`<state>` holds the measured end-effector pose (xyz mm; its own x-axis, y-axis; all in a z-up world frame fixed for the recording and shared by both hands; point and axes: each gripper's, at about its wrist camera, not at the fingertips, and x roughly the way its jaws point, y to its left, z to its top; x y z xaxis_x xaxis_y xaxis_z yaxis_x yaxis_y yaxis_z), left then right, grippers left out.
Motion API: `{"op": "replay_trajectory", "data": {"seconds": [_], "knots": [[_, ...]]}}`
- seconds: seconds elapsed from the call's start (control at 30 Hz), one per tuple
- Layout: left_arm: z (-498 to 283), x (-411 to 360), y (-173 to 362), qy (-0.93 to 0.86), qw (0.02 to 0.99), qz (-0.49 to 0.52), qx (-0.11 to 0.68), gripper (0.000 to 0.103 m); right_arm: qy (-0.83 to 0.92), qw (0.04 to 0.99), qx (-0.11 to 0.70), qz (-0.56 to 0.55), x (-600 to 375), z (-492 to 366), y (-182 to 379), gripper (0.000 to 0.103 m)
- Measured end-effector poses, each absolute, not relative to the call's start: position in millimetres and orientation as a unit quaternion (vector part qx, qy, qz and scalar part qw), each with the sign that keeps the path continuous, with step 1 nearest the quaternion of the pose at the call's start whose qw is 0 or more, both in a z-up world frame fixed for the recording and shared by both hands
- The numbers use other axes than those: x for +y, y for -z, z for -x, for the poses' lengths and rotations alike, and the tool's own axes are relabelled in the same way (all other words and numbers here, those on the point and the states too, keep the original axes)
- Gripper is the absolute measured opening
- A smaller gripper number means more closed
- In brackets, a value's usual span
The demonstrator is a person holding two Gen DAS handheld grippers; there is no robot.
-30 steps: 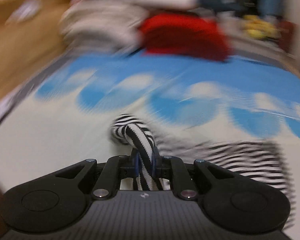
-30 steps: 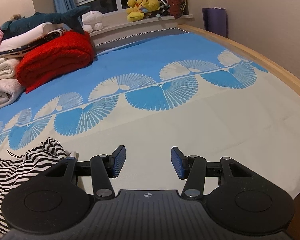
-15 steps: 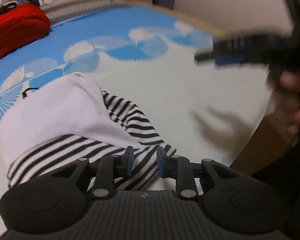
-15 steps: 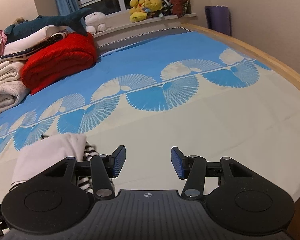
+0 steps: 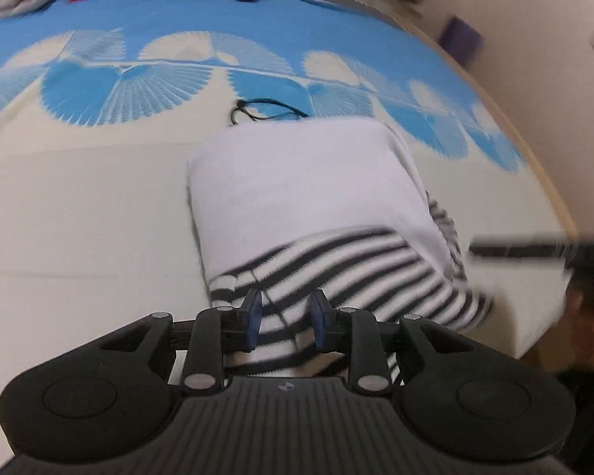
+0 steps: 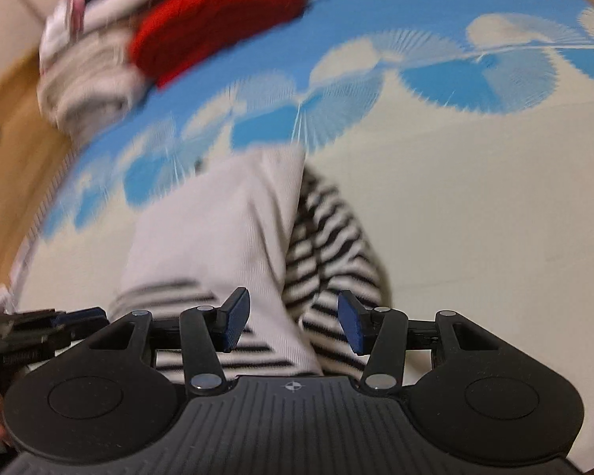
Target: Fold small clothes
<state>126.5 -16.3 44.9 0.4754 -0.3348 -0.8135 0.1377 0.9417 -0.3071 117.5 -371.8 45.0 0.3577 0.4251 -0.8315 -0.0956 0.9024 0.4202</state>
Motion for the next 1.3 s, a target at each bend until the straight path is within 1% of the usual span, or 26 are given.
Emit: {"op": "replay_trajectory", "data": {"seconds": [0.07, 0.2, 0.27, 0.3, 0.33, 0.37, 0.4, 0.43, 0.53, 0.63, 0.7, 0.77, 0.87, 0.93, 1.0, 1.03, 1.07, 1.1, 1.13, 1.17, 1.23, 1.3], "knots": [[-128.6, -11.6, -47.1, 0.136, 0.855, 0.116, 0.486, 0.043, -0.164, 0.789, 0.573, -0.149, -362.6, -121.7, -31.5, 0.053], [-135.1, -4.4, -43.7, 0.128, 0.842, 0.144, 0.504, 0.049, -0.162, 0.750, 0.630, -0.118, -347.9, -116.9, -8.1, 0.053], [-136.1, -0.7, -38.8, 0.123, 0.834, 0.162, 0.513, 0.057, -0.160, 0.755, 0.626, -0.109, -348.2, -110.8, -11.2, 0.052], [-134.1, -2.0, -40.5, 0.121, 0.832, 0.163, 0.517, 0.059, -0.165, 0.758, 0.621, -0.115, -350.2, -107.3, -14.7, 0.044], [-133.9, -3.0, -39.8, 0.118, 0.831, 0.161, 0.519, 0.064, -0.178, 0.759, 0.614, -0.122, -353.1, -101.4, -19.4, 0.033], [-135.1, -4.2, -38.7, 0.113, 0.830, 0.160, 0.522, 0.066, -0.190, 0.761, 0.608, -0.124, -355.7, -95.7, -22.9, 0.005], [-135.6, -5.2, -37.4, 0.109, 0.829, 0.160, 0.525, 0.067, -0.199, 0.767, 0.598, -0.122, -359.6, -89.4, -29.0, 0.003], [-135.7, -7.3, -36.8, 0.106, 0.828, 0.159, 0.528, 0.067, -0.205, 0.774, 0.587, -0.123, -364.1, -84.2, -34.9, 0.003], [-135.1, -17.2, -33.1, 0.092, 0.826, 0.153, 0.534, 0.077, -0.221, 0.794, 0.539, -0.173, -392.2, -66.6, -61.4, 0.003], [-132.3, -30.4, -27.4, 0.093, 0.823, 0.129, 0.545, 0.082, -0.234, 0.799, 0.508, -0.219, -422.3, -46.7, -80.8, 0.003], [-129.9, -41.2, -21.8, 0.103, 0.822, 0.098, 0.552, 0.086, -0.226, 0.798, 0.518, -0.210, -432.8, -36.9, -79.6, 0.002], [-128.3, -53.6, -10.6, 0.115, 0.818, 0.051, 0.562, 0.090, -0.199, 0.783, 0.556, -0.195, -439.1, -34.8, -65.1, 0.002], [-125.9, -66.7, 6.6, 0.127, 0.809, -0.008, 0.574, 0.092, -0.172, 0.756, 0.613, -0.151, -433.5, -39.0, -40.0, 0.002], [-125.5, -66.8, 6.7, 0.134, 0.809, -0.016, 0.572, 0.092, -0.168, 0.743, 0.638, -0.114, -419.4, -43.1, -27.7, 0.002], [-125.6, -56.6, -2.6, 0.150, 0.806, 0.020, 0.572, 0.083, -0.167, 0.739, 0.646, -0.091, -406.1, -47.9, -22.2, 0.002], [-124.2, -49.2, -9.3, 0.163, 0.807, 0.049, 0.566, 0.080, -0.164, 0.739, 0.648, -0.080, -399.8, -50.1, -21.0, 0.002], [-122.4, -43.1, -13.6, 0.174, 0.809, 0.065, 0.558, 0.080, -0.161, 0.741, 0.648, -0.070, -396.0, -53.1, -19.4, 0.002], [-121.7, -40.8, -12.4, 0.177, 0.809, 0.058, 0.558, 0.079, -0.158, 0.744, 0.647, -0.055, -391.8, -56.3, -17.7, 0.002], [-121.9, -42.2, -4.4, 0.164, 0.803, 0.027, 0.572, 0.079, -0.157, 0.746, 0.646, -0.039, -386.9, -56.1, -17.4, 0.002], [-121.2, -44.7, 6.6, 0.152, 0.798, -0.007, 0.584, 0.084, -0.158, 0.748, 0.644, -0.026, -383.4, -56.2, -17.1, 0.002], [-118.3, -50.3, 12.1, 0.147, 0.799, -0.046, 0.581, 0.084, -0.152, 0.752, 0.641, -0.010, -382.1, -57.1, -18.8, 0.004], [-118.4, -48.2, 4.4, 0.148, 0.805, -0.045, 0.572, 0.084, -0.142, 0.770, 0.622, -0.016, -385.7, -60.5, -29.3, 0.017]]}}
